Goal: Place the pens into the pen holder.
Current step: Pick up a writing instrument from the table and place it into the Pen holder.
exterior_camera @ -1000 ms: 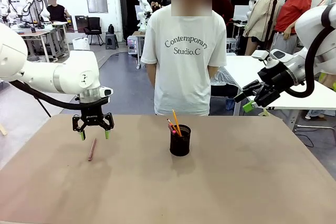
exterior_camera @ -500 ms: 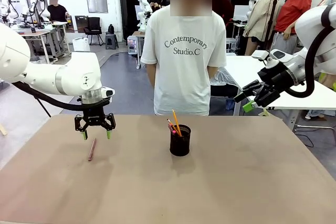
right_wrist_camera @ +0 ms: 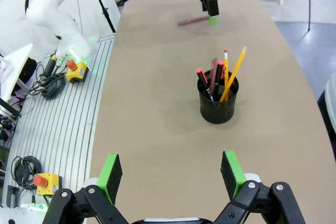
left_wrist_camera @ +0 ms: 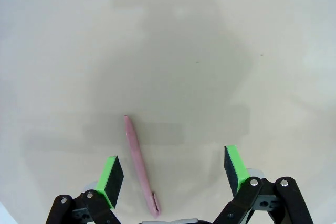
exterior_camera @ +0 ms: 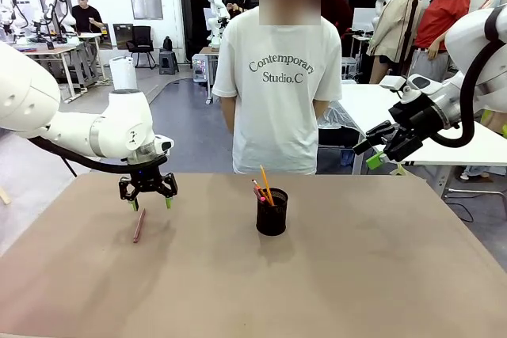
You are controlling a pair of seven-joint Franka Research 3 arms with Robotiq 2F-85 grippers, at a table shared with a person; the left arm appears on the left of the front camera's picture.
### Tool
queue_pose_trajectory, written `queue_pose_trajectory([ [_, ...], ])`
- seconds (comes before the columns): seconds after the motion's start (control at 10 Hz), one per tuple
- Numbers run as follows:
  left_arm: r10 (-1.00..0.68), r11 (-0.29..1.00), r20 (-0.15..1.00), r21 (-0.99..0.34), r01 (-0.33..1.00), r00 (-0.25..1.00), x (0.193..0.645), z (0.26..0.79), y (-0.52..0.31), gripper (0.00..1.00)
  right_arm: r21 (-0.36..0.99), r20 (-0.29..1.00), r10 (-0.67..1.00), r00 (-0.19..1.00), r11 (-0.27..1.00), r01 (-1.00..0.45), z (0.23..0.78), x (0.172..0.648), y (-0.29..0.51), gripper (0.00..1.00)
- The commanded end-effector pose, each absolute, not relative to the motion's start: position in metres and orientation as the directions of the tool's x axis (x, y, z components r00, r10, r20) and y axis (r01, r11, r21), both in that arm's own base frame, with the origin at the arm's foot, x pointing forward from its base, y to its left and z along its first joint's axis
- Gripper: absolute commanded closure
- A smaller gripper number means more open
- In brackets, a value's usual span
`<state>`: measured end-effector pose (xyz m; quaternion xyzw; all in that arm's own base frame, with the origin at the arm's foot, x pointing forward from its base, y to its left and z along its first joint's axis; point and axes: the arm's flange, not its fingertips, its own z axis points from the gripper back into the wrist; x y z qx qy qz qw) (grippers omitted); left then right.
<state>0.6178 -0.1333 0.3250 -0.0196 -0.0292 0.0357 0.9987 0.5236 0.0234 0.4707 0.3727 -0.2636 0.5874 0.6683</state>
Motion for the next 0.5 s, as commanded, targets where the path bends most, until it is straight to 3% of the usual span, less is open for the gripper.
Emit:
queue_pose_trajectory([
  [0.0,0.116,0.993,0.077,-0.002,-0.116,0.99,0.617,0.324,-0.132,0.0,0.194,0.792,0.584,0.177,0.033,-0.98,0.472,0.522,0.024,0.0],
  [0.4,0.144,0.989,0.08,0.023,-0.146,0.986,0.621,0.309,-0.128,0.0,0.194,0.792,0.584,0.177,0.033,-0.98,0.472,0.522,0.024,0.0],
])
